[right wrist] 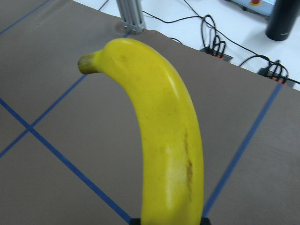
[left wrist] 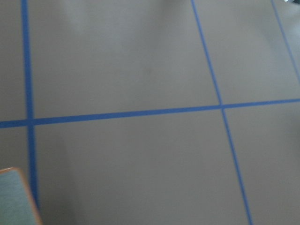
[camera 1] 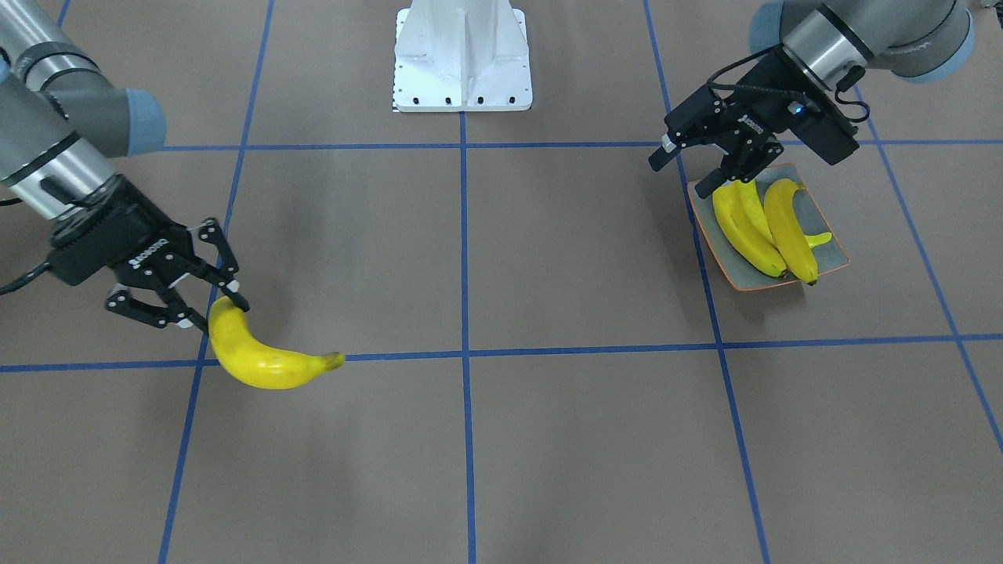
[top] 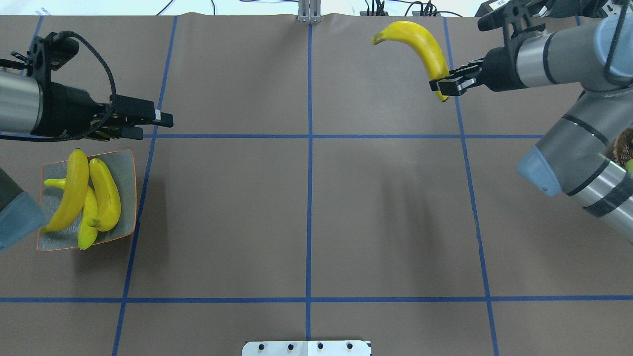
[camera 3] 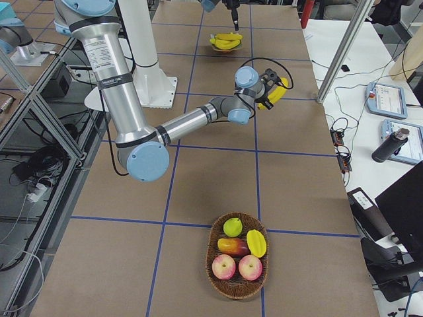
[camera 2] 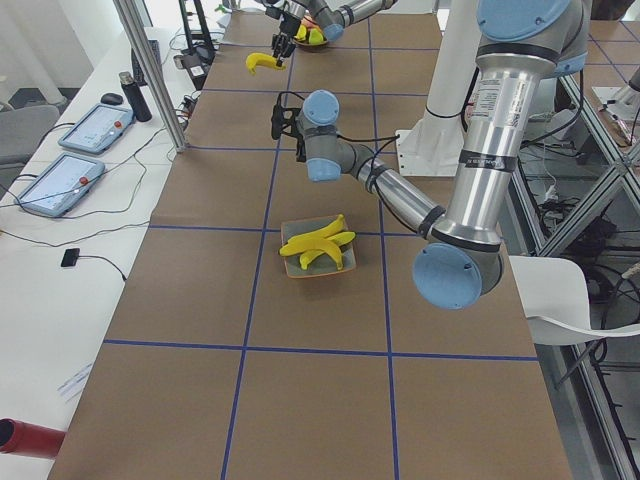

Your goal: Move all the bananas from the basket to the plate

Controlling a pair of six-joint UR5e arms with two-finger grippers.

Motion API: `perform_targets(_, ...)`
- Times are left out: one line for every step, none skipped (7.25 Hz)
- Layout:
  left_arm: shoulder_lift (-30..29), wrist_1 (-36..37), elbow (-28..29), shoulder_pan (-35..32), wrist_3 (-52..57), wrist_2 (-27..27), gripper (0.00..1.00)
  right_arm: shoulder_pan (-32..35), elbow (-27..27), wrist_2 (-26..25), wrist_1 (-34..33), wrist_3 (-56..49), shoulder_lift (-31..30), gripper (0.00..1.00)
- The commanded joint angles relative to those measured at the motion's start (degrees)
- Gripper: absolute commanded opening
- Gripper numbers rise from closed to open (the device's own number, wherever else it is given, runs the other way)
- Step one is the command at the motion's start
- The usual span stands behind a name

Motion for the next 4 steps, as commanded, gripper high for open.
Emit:
perform_targets(-5.4,0.1,0.1,0.1,-11.6,1.0,1.0,-9.1,4.4,-12.1,-0.9,7.5,1.2,0.0)
perform_targets(-5.5,0.2,0.1,0.1,-13.9,3.2,1.0,-12.6,7.7,-16.7,-6.4,9.4,3.0,0.0)
perform_targets(-6.0,0.0,0.1,0.3,-18.4,4.5,1.0,-15.5,10.3,-20.4,-11.4,11.3,5.0,0.0)
perform_targets(-8.0,0.4,0.2,0.3,-22.2,6.7,1.0,-18.9,10.6,-25.3,-11.9,13.4,6.3,0.0)
